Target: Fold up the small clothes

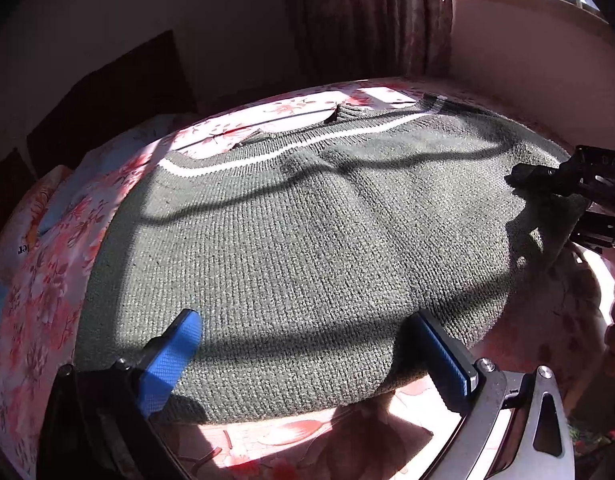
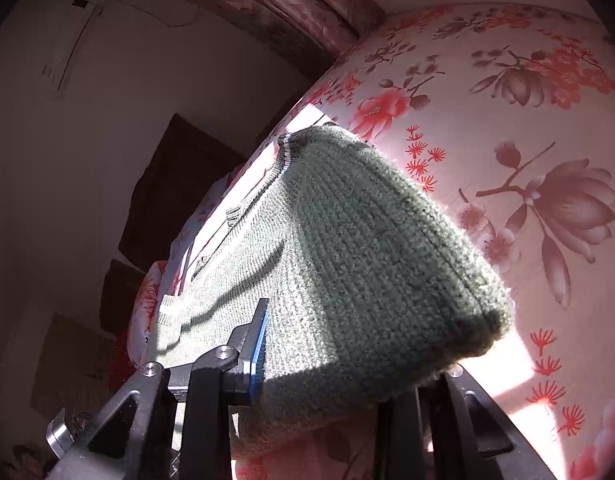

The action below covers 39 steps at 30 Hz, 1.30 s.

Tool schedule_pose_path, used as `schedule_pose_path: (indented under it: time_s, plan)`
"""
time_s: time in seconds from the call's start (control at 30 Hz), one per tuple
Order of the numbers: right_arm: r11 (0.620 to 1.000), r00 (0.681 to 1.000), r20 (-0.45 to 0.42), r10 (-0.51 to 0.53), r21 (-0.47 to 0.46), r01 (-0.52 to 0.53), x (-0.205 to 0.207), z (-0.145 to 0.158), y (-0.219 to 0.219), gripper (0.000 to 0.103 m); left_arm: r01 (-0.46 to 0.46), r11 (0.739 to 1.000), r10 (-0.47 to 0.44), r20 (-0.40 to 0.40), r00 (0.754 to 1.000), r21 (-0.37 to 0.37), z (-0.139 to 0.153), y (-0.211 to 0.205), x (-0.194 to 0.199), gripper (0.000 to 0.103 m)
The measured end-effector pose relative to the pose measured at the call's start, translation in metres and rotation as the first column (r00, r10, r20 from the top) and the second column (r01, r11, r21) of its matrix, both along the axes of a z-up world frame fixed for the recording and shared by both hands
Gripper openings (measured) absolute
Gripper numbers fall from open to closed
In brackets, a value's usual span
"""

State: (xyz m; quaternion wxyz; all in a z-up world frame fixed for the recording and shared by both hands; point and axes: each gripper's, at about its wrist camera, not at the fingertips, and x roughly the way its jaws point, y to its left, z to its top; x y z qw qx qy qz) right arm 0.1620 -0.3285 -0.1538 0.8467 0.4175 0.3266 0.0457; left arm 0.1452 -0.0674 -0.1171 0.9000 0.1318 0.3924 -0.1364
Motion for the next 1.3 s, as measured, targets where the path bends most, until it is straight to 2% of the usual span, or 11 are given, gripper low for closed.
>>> schedule_pose_path:
  time_s: [0.2,0.53,0.67,0.73,0.87,0.97,1.03,1.13,1.2,1.23,1.3]
  plan:
    - [1.0,1.0,-0.013,0.002,0.027,-0.001,0.001,-0.001,-0.003,0.031,-0.027,0.99,0.024,-0.024,0.999,-0.136,0.013,0.014,0.011,0.103]
    - [0.999,0.999,-0.024,-0.038,0.002,0.038,0.006,0.004,0.002,0.03,-0.007,0.994,0.003,-0.04,0.999,-0.105,0.003,0.01,0.018,0.103]
    - [0.976,0.997,0.048,-0.052,-0.21,0.061,0.011,0.041,0.029,0.027,0.031,0.994,-0.033,-0.017,0.999,-0.1,0.0,0.011,0.009,0.103]
    - [0.936,0.995,0.096,-0.012,-0.348,0.044,0.021,0.072,0.058,0.027,0.077,0.988,-0.079,-0.007,0.997,-0.137,0.004,0.021,0.002,0.103]
    - [0.766,0.966,0.192,0.174,-0.643,-0.01,0.044,0.121,0.149,0.027,0.012,0.915,0.008,0.05,0.999,-0.402,0.038,0.102,-0.013,0.103]
    - [0.548,0.911,0.151,0.383,-0.831,-0.093,0.059,0.125,0.238,0.027,-0.069,0.844,0.128,0.074,0.989,-0.532,0.06,0.175,-0.022,0.103]
    - [0.349,0.859,0.051,0.509,-0.925,-0.152,0.06,0.105,0.297,0.027,-0.136,0.796,0.208,0.055,0.977,-0.589,0.064,0.217,-0.027,0.103]
    - [-0.012,0.761,-0.246,0.601,-0.954,-0.299,0.053,0.029,0.369,0.028,-0.213,0.745,0.287,0.015,0.958,-0.632,0.059,0.259,-0.03,0.103]
    - [-0.198,0.777,-0.19,0.601,-0.976,-0.086,0.024,0.001,0.386,0.03,-0.231,0.714,0.294,-0.016,0.956,-0.661,0.053,0.275,-0.032,0.103]
    - [-0.192,0.772,-0.177,0.611,-0.979,-0.072,0.02,0.001,0.383,0.029,-0.232,0.7,0.289,-0.029,0.957,-0.675,0.051,0.279,-0.032,0.103]
    - [-0.13,0.759,-0.16,0.631,-0.987,-0.1,0.023,0.012,0.372,0.028,-0.231,0.673,0.274,-0.053,0.96,-0.702,0.046,0.283,-0.028,0.103]
